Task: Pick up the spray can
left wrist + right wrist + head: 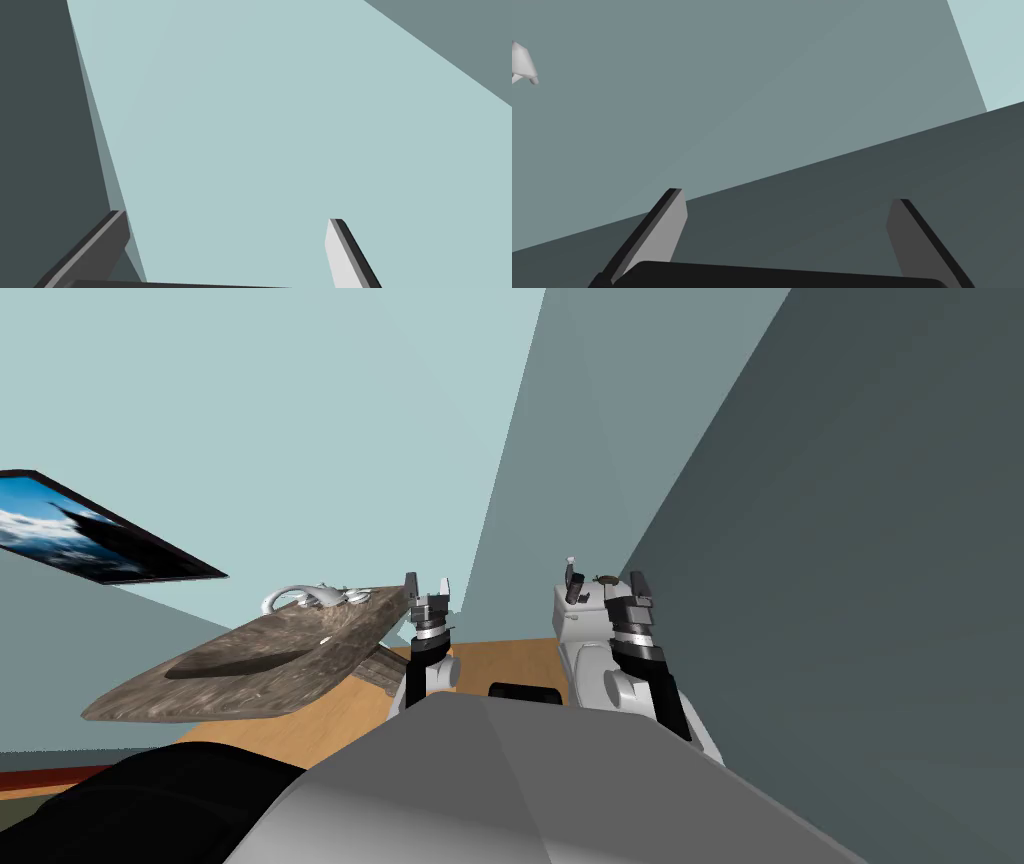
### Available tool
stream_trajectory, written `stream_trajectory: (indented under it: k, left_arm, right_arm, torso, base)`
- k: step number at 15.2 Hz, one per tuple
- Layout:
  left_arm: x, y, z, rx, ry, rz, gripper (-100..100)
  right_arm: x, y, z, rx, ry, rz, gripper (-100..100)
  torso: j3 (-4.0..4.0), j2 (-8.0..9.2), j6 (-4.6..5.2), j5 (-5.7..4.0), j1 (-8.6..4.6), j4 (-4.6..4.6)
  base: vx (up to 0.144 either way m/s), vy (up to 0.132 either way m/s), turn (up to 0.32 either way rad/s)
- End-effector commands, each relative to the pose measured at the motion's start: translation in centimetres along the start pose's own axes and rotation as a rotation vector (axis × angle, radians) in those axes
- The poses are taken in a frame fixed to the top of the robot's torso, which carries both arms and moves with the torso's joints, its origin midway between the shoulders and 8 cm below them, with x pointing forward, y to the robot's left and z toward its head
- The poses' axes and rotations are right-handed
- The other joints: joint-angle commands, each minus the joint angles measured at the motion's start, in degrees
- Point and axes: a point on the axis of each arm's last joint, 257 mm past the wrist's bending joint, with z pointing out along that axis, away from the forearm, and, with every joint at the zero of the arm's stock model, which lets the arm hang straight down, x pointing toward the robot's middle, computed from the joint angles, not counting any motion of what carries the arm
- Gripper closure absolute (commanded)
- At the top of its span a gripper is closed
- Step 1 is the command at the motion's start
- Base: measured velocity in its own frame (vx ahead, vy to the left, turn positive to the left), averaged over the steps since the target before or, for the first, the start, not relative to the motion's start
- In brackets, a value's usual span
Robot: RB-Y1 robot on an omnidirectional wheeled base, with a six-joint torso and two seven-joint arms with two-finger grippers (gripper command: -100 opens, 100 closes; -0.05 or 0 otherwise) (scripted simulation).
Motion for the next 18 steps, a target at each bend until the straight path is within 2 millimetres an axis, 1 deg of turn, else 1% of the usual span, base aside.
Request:
stream_trajectory:
  k: [1, 3, 4, 5, 6, 7, 8, 9, 10, 11, 12, 13, 15, 16, 18]
  left_arm:
    - [0.0, 0.0, 0.0, 0.000, 0.000, 0.000, 0]
    - [0.0, 0.0, 0.0, 0.000, 0.000, 0.000, 0]
    - [0.0, 0.0, 0.0, 0.000, 0.000, 0.000, 0]
    - [0.0, 0.0, 0.0, 0.000, 0.000, 0.000, 0]
    - [0.0, 0.0, 0.0, 0.000, 0.000, 0.000, 0]
    - [0.0, 0.0, 0.0, 0.000, 0.000, 0.000, 0]
    - [0.0, 0.0, 0.0, 0.000, 0.000, 0.000, 0]
    - [0.0, 0.0, 0.0, 0.000, 0.000, 0.000, 0]
    - [0.0, 0.0, 0.0, 0.000, 0.000, 0.000, 0]
    - [0.0, 0.0, 0.0, 0.000, 0.000, 0.000, 0]
    - [0.0, 0.0, 0.0, 0.000, 0.000, 0.000, 0]
    - [0.0, 0.0, 0.0, 0.000, 0.000, 0.000, 0]
    - [0.0, 0.0, 0.0, 0.000, 0.000, 0.000, 0]
    - [0.0, 0.0, 0.0, 0.000, 0.000, 0.000, 0]
    - [0.0, 0.0, 0.0, 0.000, 0.000, 0.000, 0]
  right_arm:
    - [0.5, -0.3, -0.1, 0.006, 0.030, -0.018, -100]
    - [1.4, -1.0, -0.5, 0.018, 0.086, -0.053, -100]
    - [1.5, -1.0, -0.5, 0.018, 0.090, -0.055, -100]
    - [2.1, -1.4, -0.8, 0.027, 0.129, -0.080, -100]
    - [2.1, -1.4, -0.8, 0.027, 0.129, -0.080, -100]
    - [2.8, -2.0, -1.2, 0.036, 0.172, -0.107, -100]
    - [2.8, -2.0, -1.2, 0.036, 0.174, -0.108, -100]
    - [3.5, -2.7, -1.7, 0.047, 0.217, -0.136, -100]
    - [3.5, -2.7, -1.8, 0.047, 0.225, -0.140, -100]
    - [4.2, -3.4, -2.3, 0.057, 0.267, -0.168, -100]
    - [4.3, -3.4, -2.4, 0.057, 0.280, -0.176, -100]
    - [4.9, -4.2, -3.1, 0.068, 0.318, -0.201, -100]
    - [5.0, -4.3, -3.2, 0.068, 0.341, -0.215, -100]
    - [5.6, -5.1, -4.0, 0.079, 0.388, -0.246, -100]
    - [5.7, -5.2, -4.1, 0.079, 0.407, -0.257, -100]
  torso:
    - [0.00, 0.00, 0.00, 0.00, 0.00, 0.00]
    - [-0.05, -0.09, 0.00, -0.02, -0.12, -0.02]
    - [-0.10, -0.18, 0.01, -0.04, -0.23, -0.04]
    - [-0.14, -0.25, 0.00, -0.06, -0.28, -0.05]
    - [-0.16, -0.29, 0.00, -0.06, -0.29, -0.06]
    - [-0.17, -0.29, 0.00, -0.06, -0.27, -0.07]
    - [-0.17, -0.30, 0.00, -0.06, -0.27, -0.07]
    - [-0.18, -0.31, 0.00, -0.06, -0.24, -0.07]
    - [-0.19, -0.34, 0.00, -0.06, -0.28, -0.07]
    - [-0.20, -0.34, 0.00, -0.07, -0.30, -0.08]
    - [-0.19, -0.33, 0.00, -0.07, -0.30, -0.08]
    - [-0.19, -0.33, 0.00, -0.06, -0.29, -0.07]
    - [-0.22, -0.39, 0.00, -0.06, -0.27, -0.09]
    - [-0.20, -0.34, 0.00, -0.05, -0.23, -0.08]
    - [-0.18, -0.31, 0.01, -0.05, -0.23, -0.07]
  base:
    - [0.013, -0.015, -0.009]
    - [0.051, -0.050, -0.015]
    - [0.076, -0.066, -0.007]
    - [0.074, -0.059, -0.008]
    - [0.067, -0.051, -0.006]
    - [0.069, -0.051, -0.014]
    - [0.071, -0.045, -0.010]
    - [0.084, -0.061, -0.017]
    - [0.078, -0.065, -0.010]
    - [0.072, -0.061, -0.013]
    - [0.073, -0.055, -0.010]
    - [0.091, -0.054, -0.017]
    - [0.079, -0.044, -0.006]
    - [0.067, -0.040, -0.012]
    - [0.057, -0.040, -0.006]
